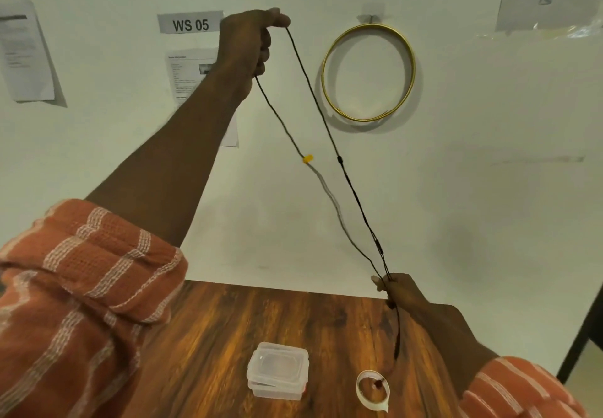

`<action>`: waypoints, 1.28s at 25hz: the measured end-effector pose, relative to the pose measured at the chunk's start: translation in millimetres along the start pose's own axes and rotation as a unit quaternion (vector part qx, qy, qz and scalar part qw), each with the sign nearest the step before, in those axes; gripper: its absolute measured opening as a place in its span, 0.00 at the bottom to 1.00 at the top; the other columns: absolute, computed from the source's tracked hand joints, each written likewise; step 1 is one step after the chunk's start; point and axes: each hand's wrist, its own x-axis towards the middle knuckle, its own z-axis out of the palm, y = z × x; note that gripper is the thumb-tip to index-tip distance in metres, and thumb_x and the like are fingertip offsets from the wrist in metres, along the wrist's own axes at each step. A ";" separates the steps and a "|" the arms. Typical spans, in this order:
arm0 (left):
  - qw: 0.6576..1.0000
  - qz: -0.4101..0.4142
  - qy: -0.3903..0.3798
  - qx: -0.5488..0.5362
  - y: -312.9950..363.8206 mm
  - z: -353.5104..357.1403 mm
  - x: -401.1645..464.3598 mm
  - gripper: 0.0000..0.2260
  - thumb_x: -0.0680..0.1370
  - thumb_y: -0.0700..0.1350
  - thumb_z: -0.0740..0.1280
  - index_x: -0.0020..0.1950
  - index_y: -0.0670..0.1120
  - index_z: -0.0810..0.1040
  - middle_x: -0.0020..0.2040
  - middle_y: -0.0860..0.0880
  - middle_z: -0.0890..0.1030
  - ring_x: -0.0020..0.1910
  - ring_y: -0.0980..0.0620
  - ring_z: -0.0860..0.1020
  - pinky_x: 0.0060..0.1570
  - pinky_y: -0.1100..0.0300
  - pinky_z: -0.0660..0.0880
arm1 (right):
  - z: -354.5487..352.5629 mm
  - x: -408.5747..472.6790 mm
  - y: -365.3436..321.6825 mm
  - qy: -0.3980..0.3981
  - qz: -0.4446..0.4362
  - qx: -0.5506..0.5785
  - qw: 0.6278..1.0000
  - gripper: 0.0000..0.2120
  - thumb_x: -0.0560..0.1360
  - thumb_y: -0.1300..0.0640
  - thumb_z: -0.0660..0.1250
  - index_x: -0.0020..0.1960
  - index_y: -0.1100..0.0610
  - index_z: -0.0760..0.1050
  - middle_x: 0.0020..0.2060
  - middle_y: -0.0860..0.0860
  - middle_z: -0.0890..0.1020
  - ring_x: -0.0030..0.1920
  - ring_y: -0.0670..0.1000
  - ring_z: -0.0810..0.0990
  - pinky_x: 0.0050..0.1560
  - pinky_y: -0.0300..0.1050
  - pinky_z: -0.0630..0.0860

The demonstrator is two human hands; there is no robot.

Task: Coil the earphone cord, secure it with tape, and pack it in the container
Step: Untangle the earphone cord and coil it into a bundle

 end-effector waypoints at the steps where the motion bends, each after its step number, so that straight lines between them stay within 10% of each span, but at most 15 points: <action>1: 1.000 0.007 0.005 0.015 3.9 -0.6 -0.1 0.10 0.77 0.47 0.65 0.45 0.44 0.84 0.27 0.52 0.62 0.22 0.56 0.57 0.23 0.62 0.54 | -0.2 0.3 2.8 0.003 0.000 -0.009 1.000 0.18 0.75 0.49 0.72 0.34 0.62 0.74 0.27 0.54 0.74 0.24 0.49 0.70 0.25 0.39 0.68; 9: 0.930 -0.103 -0.146 0.321 -25.7 -8.7 -26.2 0.07 0.73 0.41 0.67 0.42 0.43 0.85 0.29 0.49 0.70 0.23 0.53 0.62 0.25 0.64 0.57 | -9.6 -1.9 -8.5 -0.081 0.082 -0.121 0.986 0.11 0.73 0.58 0.69 0.33 0.57 0.71 0.22 0.50 0.67 0.20 0.48 0.63 0.27 0.39 0.64; 17: 0.632 -0.377 -0.392 0.552 -187.4 -31.3 -103.1 0.12 0.78 0.47 0.65 0.51 0.40 0.82 0.38 0.46 0.83 0.34 0.49 0.79 0.41 0.57 0.78 | -48.5 -3.0 -156.8 -0.172 -0.010 0.002 0.985 0.09 0.72 0.64 0.56 0.35 0.55 0.67 0.27 0.50 0.61 0.27 0.50 0.59 0.46 0.60 0.83; 19: 0.687 -0.279 -0.382 0.551 -201.0 -23.5 -110.6 0.17 0.78 0.52 0.66 0.54 0.39 0.82 0.45 0.46 0.86 0.43 0.49 0.81 0.52 0.54 0.77 | -47.6 -6.7 -186.3 -0.191 -0.060 -0.019 0.979 0.08 0.71 0.65 0.55 0.38 0.59 0.72 0.27 0.52 0.65 0.29 0.51 0.63 0.46 0.56 0.82; 22: 0.896 -0.182 -0.281 0.291 -180.1 14.4 -120.9 0.17 0.78 0.56 0.66 0.56 0.44 0.81 0.50 0.48 0.86 0.54 0.52 0.81 0.54 0.59 0.73 | -34.6 -11.5 -215.1 -0.228 -0.109 -0.013 0.967 0.09 0.69 0.65 0.56 0.44 0.59 0.73 0.28 0.52 0.70 0.30 0.52 0.69 0.51 0.56 0.80; 32: 0.952 -0.153 -0.242 0.111 -185.7 58.0 -135.6 0.14 0.82 0.45 0.61 0.49 0.37 0.81 0.27 0.51 0.70 0.28 0.54 0.68 0.41 0.55 0.70 | -27.5 -15.8 -214.7 -0.236 -0.075 0.097 0.964 0.09 0.75 0.64 0.60 0.50 0.61 0.78 0.31 0.53 0.74 0.33 0.51 0.75 0.45 0.50 0.81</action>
